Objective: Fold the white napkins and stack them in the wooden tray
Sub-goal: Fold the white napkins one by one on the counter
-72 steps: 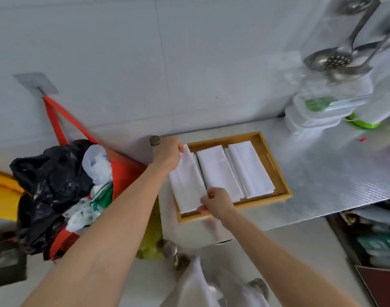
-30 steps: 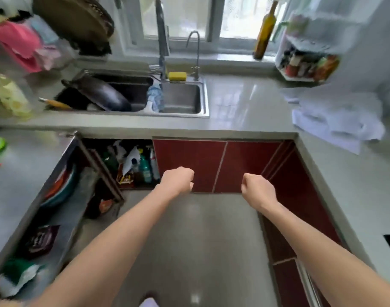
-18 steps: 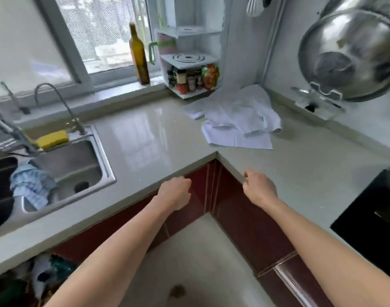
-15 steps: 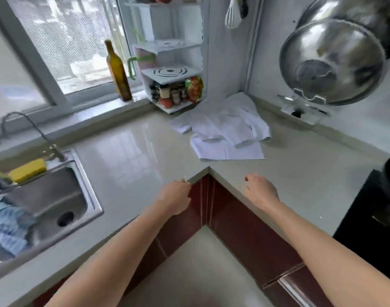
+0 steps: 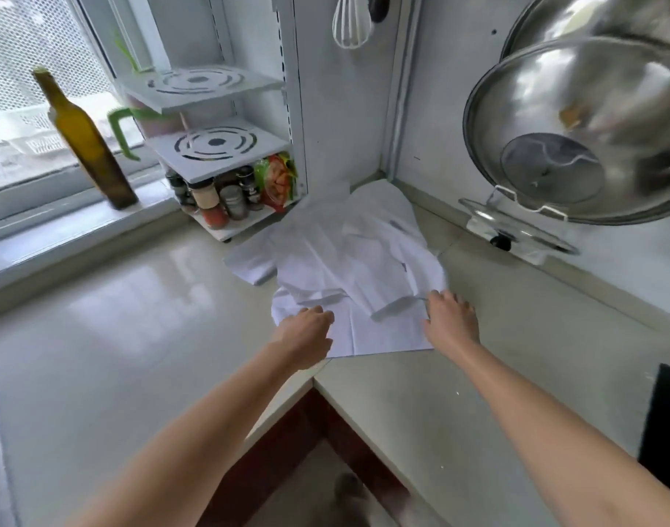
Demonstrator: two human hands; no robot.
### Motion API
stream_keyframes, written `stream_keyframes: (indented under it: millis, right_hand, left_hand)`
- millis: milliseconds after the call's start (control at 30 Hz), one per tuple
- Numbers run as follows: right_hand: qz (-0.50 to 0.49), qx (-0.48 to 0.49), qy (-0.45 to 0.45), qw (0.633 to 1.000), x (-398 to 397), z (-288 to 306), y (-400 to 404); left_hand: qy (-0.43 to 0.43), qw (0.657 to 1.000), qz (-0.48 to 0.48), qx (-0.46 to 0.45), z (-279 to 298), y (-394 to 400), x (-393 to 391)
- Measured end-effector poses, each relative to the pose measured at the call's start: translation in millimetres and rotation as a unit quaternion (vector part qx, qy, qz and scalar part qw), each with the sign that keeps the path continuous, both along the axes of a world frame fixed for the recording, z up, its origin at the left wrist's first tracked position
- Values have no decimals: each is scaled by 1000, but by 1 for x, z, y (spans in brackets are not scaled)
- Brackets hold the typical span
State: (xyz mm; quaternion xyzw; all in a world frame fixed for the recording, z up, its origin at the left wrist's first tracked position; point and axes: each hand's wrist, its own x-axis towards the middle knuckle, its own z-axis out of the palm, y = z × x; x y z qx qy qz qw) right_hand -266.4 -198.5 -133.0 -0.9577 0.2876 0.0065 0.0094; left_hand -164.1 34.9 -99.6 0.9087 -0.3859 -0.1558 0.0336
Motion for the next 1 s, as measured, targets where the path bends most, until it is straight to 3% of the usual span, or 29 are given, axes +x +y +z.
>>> stream_keyframes:
  millis: [367,467,567,700,800,1000]
  right_hand:
    - [17,-23,51,998,103,-46,-69]
    - [51,71,-14,996,120,-33,-77]
    - [58,323,-130,936,141,10,-68]
    - [80,504,-204,835,165,80,-41]
    - [89,569,-236,783,182,116,-4]
    - [111,607,-234,751,204,155,106]
  left_hand:
    - [66,995,52,-56,-5,-72,74]
    - [91,987,65,-113,-3,-74,85]
    - [128,967,80,-207,8,-71,96]
    - [202,923,105,-312,36,-52,111]
    - [250,875,139,-391,60,-29,115]
    - [214,829,152,-493,97,50,109]
